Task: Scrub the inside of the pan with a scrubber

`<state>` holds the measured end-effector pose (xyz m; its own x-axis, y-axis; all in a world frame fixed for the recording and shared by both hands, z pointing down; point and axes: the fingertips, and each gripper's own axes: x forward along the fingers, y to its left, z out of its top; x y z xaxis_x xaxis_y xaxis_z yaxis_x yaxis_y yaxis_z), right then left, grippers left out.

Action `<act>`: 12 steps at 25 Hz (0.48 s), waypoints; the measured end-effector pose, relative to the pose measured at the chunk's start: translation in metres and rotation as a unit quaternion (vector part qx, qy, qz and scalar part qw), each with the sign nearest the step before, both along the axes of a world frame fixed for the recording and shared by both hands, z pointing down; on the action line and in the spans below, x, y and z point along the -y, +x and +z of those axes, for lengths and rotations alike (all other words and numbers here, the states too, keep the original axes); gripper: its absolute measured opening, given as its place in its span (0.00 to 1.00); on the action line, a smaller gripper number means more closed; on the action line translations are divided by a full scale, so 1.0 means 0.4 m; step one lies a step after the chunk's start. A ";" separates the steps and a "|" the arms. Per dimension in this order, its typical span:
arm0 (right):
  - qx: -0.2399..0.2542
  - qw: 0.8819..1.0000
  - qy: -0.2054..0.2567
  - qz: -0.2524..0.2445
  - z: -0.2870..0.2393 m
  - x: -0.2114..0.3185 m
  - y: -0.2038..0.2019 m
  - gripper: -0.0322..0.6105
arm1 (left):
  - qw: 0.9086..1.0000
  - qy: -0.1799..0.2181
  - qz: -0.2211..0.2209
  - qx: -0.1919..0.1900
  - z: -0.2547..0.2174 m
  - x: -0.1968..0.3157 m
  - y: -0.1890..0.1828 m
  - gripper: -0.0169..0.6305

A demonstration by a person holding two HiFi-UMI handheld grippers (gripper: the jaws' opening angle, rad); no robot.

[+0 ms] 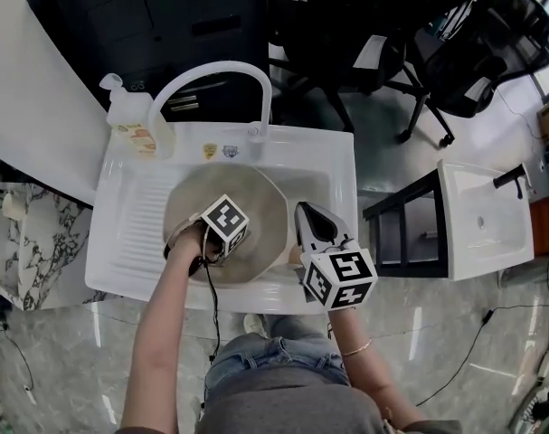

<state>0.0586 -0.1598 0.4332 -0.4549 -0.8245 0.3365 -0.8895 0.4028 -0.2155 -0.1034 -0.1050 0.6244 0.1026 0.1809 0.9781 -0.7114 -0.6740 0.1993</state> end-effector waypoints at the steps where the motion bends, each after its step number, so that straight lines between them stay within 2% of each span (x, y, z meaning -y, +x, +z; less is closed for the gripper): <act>1: 0.000 1.000 0.000 -0.004 0.000 0.003 -0.006 0.07 | 1.000 0.002 -0.003 0.005 -0.001 0.002 -0.011 0.12; 7: 0.001 1.000 -0.002 -0.024 0.004 0.011 -0.047 0.07 | 0.999 0.016 -0.019 0.034 0.010 0.015 -0.079 0.12; 12: -0.001 0.999 -0.004 -0.034 0.006 0.011 -0.068 0.07 | 0.996 0.053 -0.019 0.067 -0.005 0.045 -0.121 0.12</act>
